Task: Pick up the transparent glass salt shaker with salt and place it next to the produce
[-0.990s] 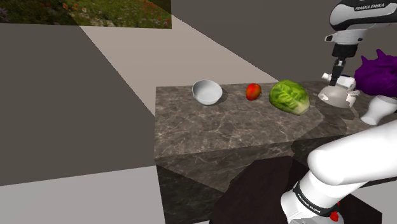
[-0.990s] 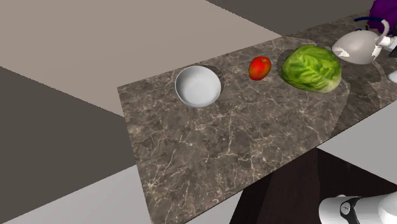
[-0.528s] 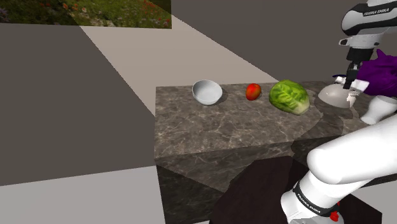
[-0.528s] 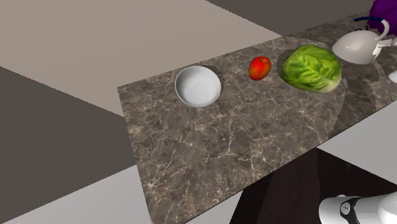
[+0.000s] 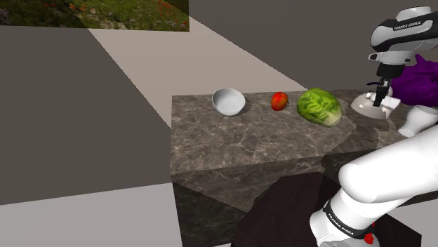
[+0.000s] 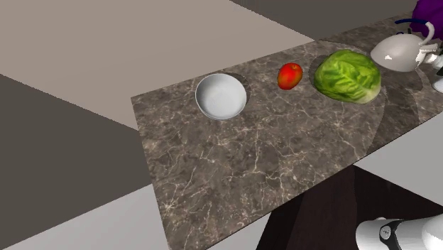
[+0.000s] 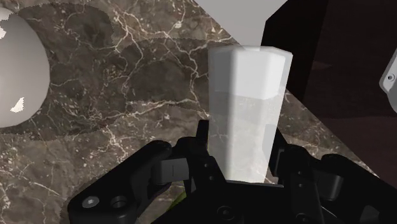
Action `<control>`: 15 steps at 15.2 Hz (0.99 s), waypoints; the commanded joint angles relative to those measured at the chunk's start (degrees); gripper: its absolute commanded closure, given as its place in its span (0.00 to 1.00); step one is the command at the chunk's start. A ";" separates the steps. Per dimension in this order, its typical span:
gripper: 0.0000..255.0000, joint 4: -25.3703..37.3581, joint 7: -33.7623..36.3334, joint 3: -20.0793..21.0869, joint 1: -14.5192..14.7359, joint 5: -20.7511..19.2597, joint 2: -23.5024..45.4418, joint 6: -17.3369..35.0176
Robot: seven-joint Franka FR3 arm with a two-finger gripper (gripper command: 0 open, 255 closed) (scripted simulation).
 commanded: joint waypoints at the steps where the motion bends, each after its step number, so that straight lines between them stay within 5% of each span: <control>1: 1.00 -1.59 0.28 -0.28 -0.11 -0.22 0.02 1.63; 15: 1.00 -9.60 0.93 -3.18 -0.07 -0.32 3.60 12.96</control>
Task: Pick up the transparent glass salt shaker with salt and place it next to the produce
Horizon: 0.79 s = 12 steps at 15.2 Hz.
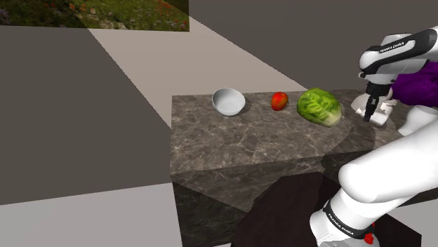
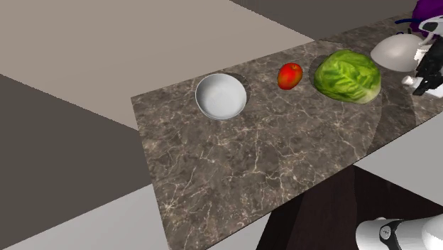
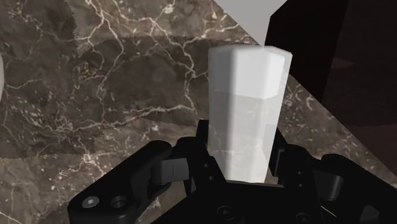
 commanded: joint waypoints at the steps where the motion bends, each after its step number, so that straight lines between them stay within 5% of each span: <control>1: 1.00 -0.99 -0.03 -0.50 0.06 0.12 0.81 1.77; 12: 1.00 -5.66 -0.79 -3.12 0.63 1.77 6.46 11.51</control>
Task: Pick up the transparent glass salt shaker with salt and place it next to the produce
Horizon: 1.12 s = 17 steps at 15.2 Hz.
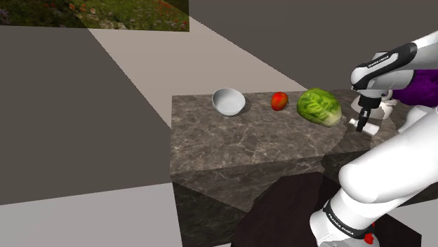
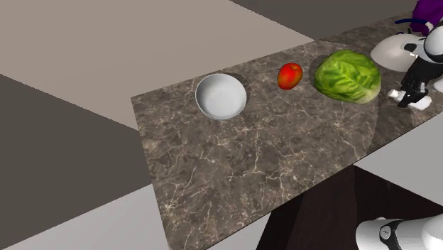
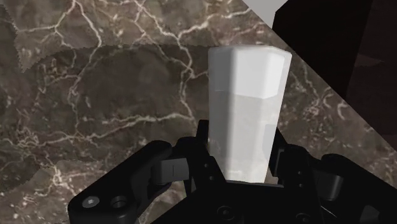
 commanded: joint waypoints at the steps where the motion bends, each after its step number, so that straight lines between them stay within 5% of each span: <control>1: 1.00 -1.14 -0.03 -0.38 0.09 0.30 1.04 2.06; 6: 1.00 -2.78 -1.09 -1.44 0.47 2.15 4.64 6.78; 14: 1.00 -2.78 -1.09 -1.42 0.45 2.15 4.64 6.78; 15: 0.00 -2.78 -1.09 -1.42 0.45 2.15 4.64 6.78; 17: 0.00 -2.78 -1.09 -1.42 0.45 2.15 4.64 6.78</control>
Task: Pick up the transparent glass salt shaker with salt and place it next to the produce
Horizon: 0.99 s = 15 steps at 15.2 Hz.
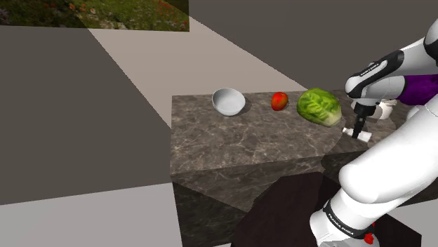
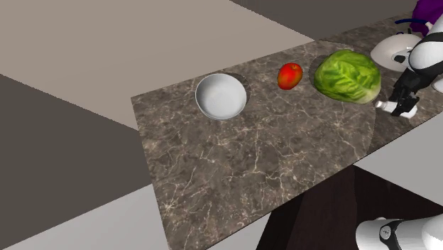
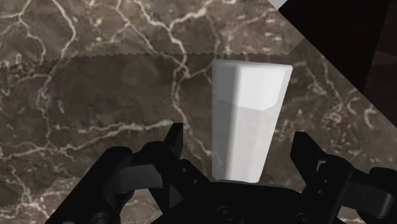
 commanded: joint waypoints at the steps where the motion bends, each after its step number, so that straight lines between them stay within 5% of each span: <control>1: 0.00 0.00 0.00 0.00 0.00 0.00 0.00 0.00; 3: 0.00 0.00 0.00 0.00 0.00 0.00 0.00 0.00; 7: 0.00 3.88 2.01 2.15 0.23 -2.03 -5.33 -8.63; 15: 0.00 3.88 2.00 2.22 0.16 -2.01 -5.32 -8.63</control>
